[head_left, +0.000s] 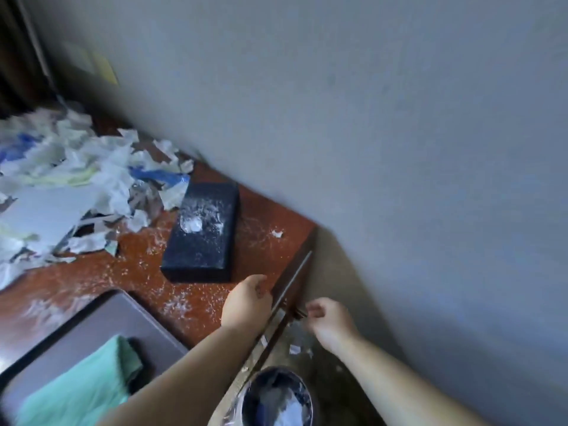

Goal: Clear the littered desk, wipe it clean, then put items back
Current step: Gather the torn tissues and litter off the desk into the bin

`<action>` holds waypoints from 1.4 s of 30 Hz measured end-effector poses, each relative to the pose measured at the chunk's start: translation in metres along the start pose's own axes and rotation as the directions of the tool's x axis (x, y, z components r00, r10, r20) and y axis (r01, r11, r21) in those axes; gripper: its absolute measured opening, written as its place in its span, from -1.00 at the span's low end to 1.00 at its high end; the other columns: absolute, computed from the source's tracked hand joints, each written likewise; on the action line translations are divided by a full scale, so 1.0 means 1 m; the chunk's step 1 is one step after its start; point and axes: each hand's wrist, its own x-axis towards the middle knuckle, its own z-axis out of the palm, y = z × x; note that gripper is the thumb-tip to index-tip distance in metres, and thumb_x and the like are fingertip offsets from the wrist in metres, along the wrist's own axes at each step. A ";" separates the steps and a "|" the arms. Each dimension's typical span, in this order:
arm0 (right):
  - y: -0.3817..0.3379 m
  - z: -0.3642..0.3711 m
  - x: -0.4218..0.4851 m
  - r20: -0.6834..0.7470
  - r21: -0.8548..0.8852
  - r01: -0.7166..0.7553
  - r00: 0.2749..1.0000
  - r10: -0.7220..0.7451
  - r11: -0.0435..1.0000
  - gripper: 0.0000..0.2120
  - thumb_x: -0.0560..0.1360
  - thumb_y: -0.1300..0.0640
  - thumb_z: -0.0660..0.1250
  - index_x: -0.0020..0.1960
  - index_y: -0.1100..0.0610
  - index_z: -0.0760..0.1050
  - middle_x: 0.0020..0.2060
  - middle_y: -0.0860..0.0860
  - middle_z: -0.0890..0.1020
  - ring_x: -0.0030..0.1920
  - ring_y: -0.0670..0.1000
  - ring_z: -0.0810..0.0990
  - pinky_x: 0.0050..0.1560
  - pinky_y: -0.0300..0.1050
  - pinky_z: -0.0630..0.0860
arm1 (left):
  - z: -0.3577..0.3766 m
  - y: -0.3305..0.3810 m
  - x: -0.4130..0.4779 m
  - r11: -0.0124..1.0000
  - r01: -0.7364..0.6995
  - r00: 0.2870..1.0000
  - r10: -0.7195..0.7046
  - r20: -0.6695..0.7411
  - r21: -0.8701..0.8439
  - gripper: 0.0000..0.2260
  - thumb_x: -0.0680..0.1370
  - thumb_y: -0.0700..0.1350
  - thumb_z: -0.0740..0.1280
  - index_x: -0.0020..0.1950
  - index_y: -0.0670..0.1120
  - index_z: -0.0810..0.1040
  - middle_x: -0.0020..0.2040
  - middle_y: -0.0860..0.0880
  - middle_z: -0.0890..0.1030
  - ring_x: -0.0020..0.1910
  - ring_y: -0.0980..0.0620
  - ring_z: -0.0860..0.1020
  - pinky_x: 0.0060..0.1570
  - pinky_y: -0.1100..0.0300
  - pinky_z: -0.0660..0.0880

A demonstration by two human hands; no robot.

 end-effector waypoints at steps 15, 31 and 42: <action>-0.099 -0.027 0.093 0.064 -0.326 0.241 0.970 -0.233 0.914 -0.87 0.43 0.15 0.40 -0.03 0.02 0.56 -0.10 -0.03 0.55 -0.11 -0.01 0.54 -0.11 -0.23 0.42 | -0.079 0.005 0.067 0.998 0.013 0.966 0.002 -0.258 0.057 -0.73 0.55 -0.19 0.25 0.24 -0.04 0.53 0.09 -0.05 0.60 -0.19 0.00 0.54 -0.27 0.21 0.43; -0.137 0.004 0.224 0.446 -0.651 0.539 0.842 -0.305 0.535 -0.89 0.48 0.10 0.34 -0.01 0.02 0.58 0.00 0.00 0.63 0.03 0.07 0.58 -0.05 -0.14 0.51 | -0.063 0.017 0.144 0.948 0.317 0.759 -0.254 -0.599 0.000 -0.79 0.53 -0.21 0.25 0.12 -0.12 0.59 0.06 -0.04 0.54 0.04 0.00 0.45 0.05 0.18 0.34; -0.228 0.025 0.188 0.507 -0.229 0.706 0.675 -0.537 0.670 -0.87 0.43 0.14 0.39 -0.27 -0.01 0.51 -0.28 -0.11 0.57 -0.17 -0.05 0.54 -0.16 -0.23 0.40 | -0.099 -0.008 0.141 0.876 0.467 0.800 -0.359 -0.481 0.123 -0.63 0.52 -0.08 0.35 0.32 -0.08 0.49 0.21 -0.04 0.51 0.13 -0.04 0.51 0.14 0.07 0.48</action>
